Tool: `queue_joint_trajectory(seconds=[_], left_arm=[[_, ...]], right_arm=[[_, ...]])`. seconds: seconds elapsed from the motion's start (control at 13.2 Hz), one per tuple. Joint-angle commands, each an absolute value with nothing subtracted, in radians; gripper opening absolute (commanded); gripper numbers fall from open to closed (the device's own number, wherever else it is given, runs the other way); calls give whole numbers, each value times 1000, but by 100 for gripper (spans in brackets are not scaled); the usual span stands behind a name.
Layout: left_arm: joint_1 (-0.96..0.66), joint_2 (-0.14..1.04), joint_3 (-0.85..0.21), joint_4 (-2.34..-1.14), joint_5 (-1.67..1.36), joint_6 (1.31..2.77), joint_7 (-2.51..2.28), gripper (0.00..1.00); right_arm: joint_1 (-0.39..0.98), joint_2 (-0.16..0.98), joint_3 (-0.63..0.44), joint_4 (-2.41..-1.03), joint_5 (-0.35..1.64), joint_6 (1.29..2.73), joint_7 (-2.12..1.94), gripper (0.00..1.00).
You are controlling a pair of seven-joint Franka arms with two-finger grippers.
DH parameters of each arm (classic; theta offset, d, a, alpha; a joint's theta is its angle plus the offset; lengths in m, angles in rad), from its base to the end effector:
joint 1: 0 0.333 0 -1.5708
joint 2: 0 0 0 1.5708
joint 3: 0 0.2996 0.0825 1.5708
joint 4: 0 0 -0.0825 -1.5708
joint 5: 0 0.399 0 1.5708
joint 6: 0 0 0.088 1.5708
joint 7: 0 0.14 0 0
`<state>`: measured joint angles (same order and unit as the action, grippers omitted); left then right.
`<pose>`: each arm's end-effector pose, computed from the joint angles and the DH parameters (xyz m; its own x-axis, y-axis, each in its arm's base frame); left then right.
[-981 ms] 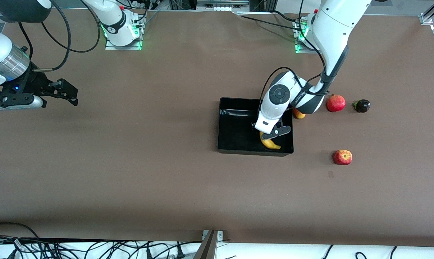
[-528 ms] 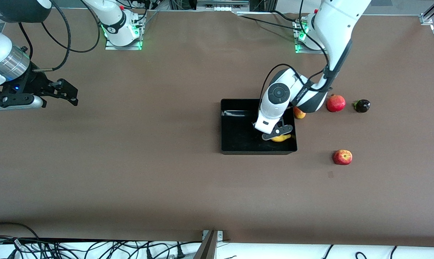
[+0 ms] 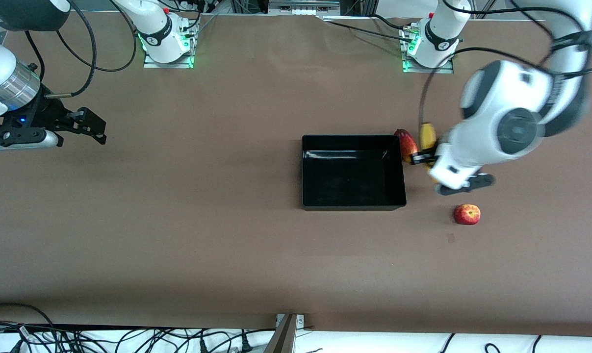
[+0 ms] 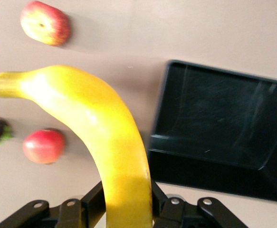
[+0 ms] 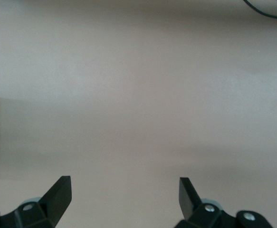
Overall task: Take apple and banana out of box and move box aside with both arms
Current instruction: 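Lower the banana with the left gripper while the right gripper nears the tray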
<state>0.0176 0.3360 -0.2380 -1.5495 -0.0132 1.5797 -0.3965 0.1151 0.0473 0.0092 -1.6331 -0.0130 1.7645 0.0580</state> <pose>0.6101 -0.1259 0.3891 0.9366 0.1745 -0.3040 0.1738 -0.9843 -0.0294 0.5972 0.0729 0.5346 0.9941 0.0683 0.0846 0.0679 -0.9977 0.0076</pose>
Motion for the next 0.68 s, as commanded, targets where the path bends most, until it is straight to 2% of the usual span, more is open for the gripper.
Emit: queue_joint_trajectory(seconds=[0.0,0.23,0.45,0.6], left_arm=[[168,379,-229,-1514,55,1537,-73,0],[323,435,-178,-1514,92,1691,249,0],[345,540,-103,-1519,95,1889,386,0],[345,596,-91,-1520,94,1992,399,0]], right_arm=[[106,52,14,-1618,-9,1763,58,100],[109,45,15,-1618,-3,1750,54,100],[113,44,20,-1612,-5,1738,35,100],[171,98,23,-1614,14,1738,57,100]])
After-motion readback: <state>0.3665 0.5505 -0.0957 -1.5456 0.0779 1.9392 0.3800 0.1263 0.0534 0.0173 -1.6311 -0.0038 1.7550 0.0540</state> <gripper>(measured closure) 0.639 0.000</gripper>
